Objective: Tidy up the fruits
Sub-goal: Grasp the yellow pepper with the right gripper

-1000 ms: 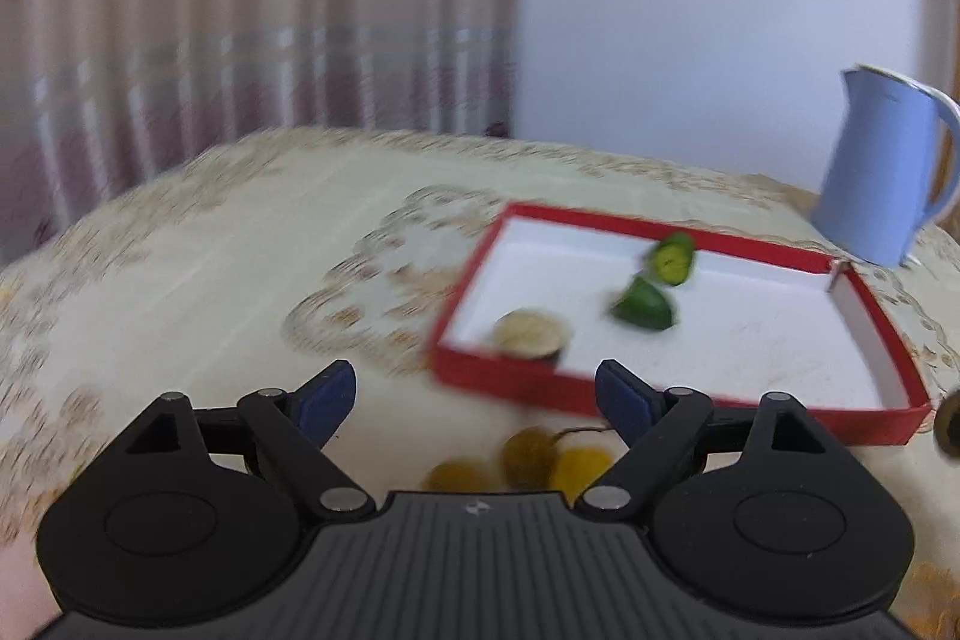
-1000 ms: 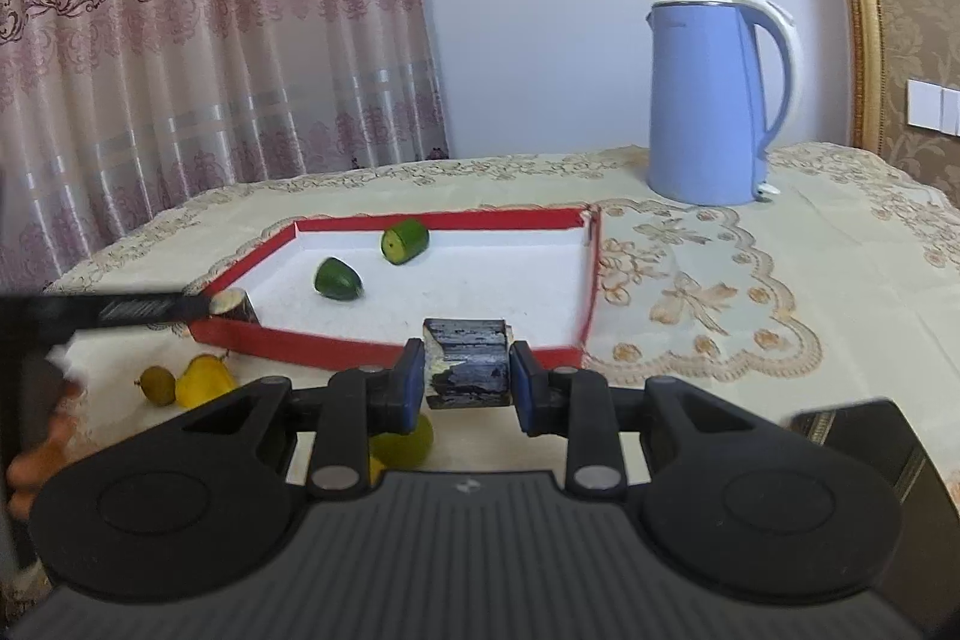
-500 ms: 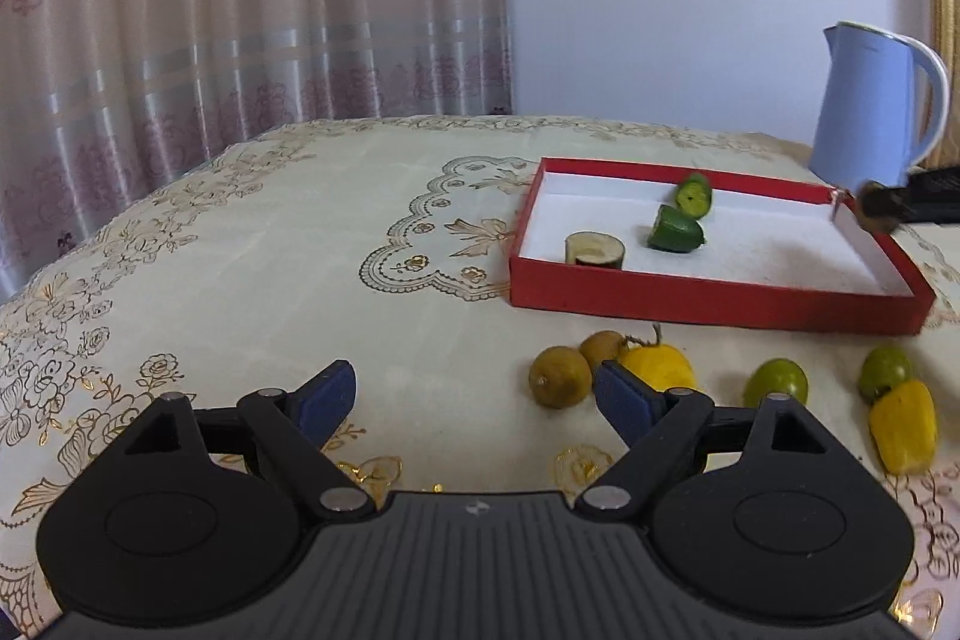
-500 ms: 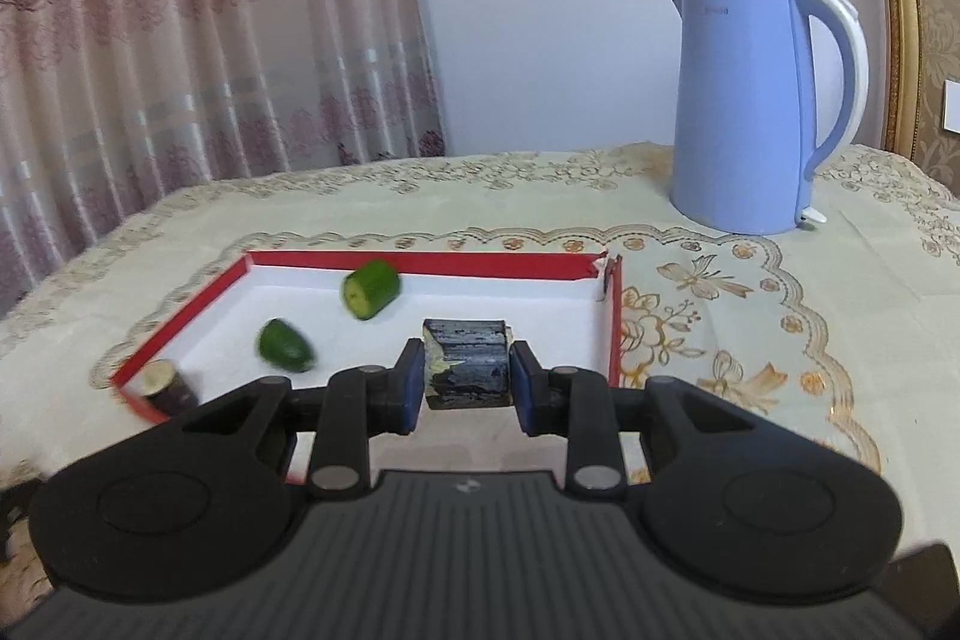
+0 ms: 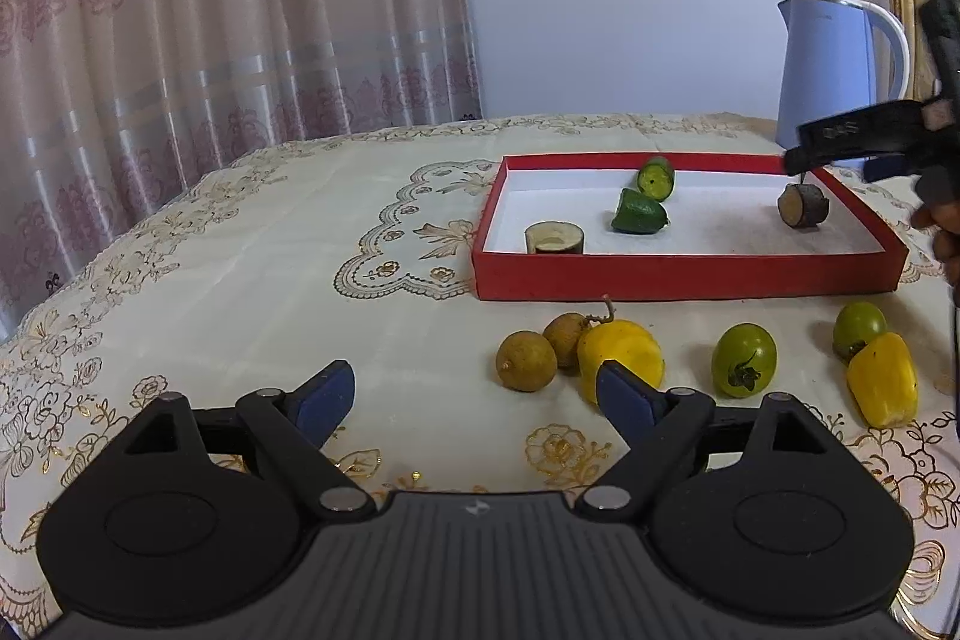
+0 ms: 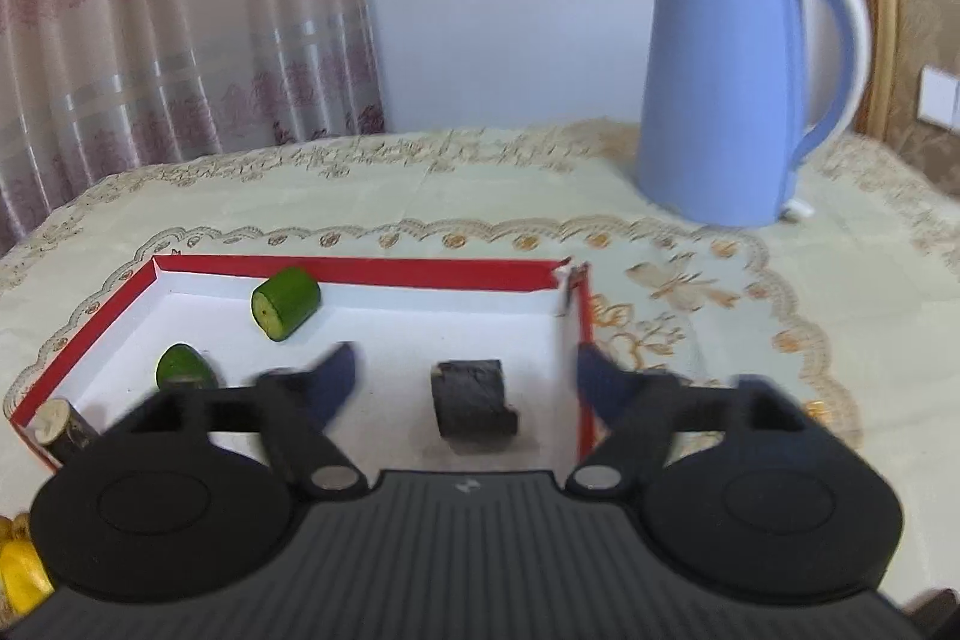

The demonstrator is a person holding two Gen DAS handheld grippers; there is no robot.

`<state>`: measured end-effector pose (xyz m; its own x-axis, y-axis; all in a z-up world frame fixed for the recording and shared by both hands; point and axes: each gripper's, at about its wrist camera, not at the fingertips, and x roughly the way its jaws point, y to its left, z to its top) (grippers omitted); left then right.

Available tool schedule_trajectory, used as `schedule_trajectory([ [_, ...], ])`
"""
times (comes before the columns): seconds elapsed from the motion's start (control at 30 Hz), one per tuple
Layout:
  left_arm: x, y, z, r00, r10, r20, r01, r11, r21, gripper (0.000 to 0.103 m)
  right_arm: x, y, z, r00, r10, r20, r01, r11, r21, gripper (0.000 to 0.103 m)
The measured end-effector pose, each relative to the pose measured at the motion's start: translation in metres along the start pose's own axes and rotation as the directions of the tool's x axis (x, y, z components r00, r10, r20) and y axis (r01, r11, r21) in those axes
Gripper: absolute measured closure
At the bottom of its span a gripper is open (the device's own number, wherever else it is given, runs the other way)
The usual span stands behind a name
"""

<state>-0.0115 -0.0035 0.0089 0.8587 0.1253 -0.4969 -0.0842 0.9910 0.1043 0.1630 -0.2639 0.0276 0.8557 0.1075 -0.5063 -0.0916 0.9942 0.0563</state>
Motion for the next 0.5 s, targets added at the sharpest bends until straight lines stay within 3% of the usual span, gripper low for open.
schedule_trajectory([
  [0.1, 0.001, 0.003, -0.002, 1.000, -0.023, -0.005, 0.023, 1.000, -0.014, 0.015, -0.035, 0.003, -0.011, 0.999, -0.010, 0.032, 0.010, 1.000, -0.019, 0.000],
  [0.3, 0.002, 0.001, -0.006, 0.999, -0.040, 0.008, 0.040, 0.999, -0.023, 0.015, -0.110, 0.005, -0.051, 0.999, 0.012, 0.032, -0.015, 0.997, 0.082, 0.000],
  [0.4, 0.005, -0.002, -0.009, 0.999, -0.047, 0.002, 0.047, 0.999, -0.021, 0.015, -0.137, 0.007, -0.080, 0.996, 0.015, 0.084, -0.022, 0.995, 0.094, 0.000],
  [0.5, 0.007, -0.005, -0.011, 0.999, -0.054, -0.007, 0.054, 0.998, -0.018, 0.015, -0.149, 0.017, -0.097, 0.997, -0.009, 0.074, 0.003, 0.997, 0.071, 0.000],
])
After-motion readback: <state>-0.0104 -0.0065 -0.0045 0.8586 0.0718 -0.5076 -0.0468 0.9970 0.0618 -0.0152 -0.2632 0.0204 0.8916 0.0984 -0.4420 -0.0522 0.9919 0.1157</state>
